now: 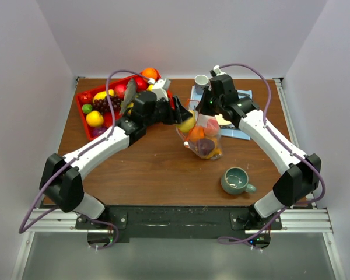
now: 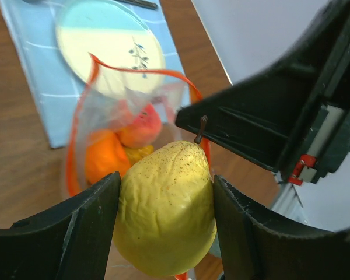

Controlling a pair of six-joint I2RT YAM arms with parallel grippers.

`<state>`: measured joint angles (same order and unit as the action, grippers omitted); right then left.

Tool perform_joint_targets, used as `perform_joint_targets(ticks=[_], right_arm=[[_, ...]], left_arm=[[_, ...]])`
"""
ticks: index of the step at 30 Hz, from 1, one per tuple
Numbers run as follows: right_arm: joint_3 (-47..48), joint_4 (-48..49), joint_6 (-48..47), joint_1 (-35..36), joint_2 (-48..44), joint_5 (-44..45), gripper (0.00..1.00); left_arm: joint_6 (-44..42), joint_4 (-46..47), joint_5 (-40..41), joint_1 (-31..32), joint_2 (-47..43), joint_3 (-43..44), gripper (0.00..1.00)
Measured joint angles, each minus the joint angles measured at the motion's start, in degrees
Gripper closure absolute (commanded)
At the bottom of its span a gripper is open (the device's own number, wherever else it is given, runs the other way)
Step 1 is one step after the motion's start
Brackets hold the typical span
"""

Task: Place the food in the zip-top bag and seal the zipper

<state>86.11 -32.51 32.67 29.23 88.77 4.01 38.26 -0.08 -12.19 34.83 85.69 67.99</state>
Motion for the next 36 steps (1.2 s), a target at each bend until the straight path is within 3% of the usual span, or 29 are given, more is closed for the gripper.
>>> perform_joint_targets(ticks=[2, 5, 10, 15, 20, 25, 31, 36], right_arm=[[-0.4, -0.1, 0.3, 0.0, -0.5, 0.2, 1.0], [-1.2, -0.5, 0.4, -0.1, -2.1, 1.2, 1.0], [-1.6, -0.8, 0.8, -0.1, -5.0, 2.1, 1.0], [-2.3, -0.9, 1.0, 0.0, -7.0, 2.1, 1.0], [-2.5, -0.9, 1.0, 0.0, -7.1, 2.5, 1.0], [-3.0, -1.0, 1.0, 0.0, -7.1, 2.9, 1.0], [-3.0, -1.0, 0.9, 0.0, -7.1, 2.9, 1.0], [-3.0, -1.1, 0.7, 0.0, -7.1, 2.9, 1.0]], left_arm=[[2.4, 1.7, 0.5, 2.0, 0.6, -0.7, 0.75], [4.9, 3.6, 2.8, 3.3, 1.9, -0.7, 0.58], [7.3, 5.5, 6.6, 4.9, 4.5, -0.7, 0.47], [8.1, 6.1, 7.5, 6.0, 7.5, -0.5, 0.15], [7.0, 5.0, 7.8, 6.9, 9.3, 2.3, 0.03], [5.4, 3.8, 8.0, 7.1, 8.8, 3.6, 0.06], [2.0, -0.5, 10.5, 6.9, 2.0, 2.8, 0.19], [0.0, -3.0, 13.3, 0.8, -7.1, 1.5, 0.24]])
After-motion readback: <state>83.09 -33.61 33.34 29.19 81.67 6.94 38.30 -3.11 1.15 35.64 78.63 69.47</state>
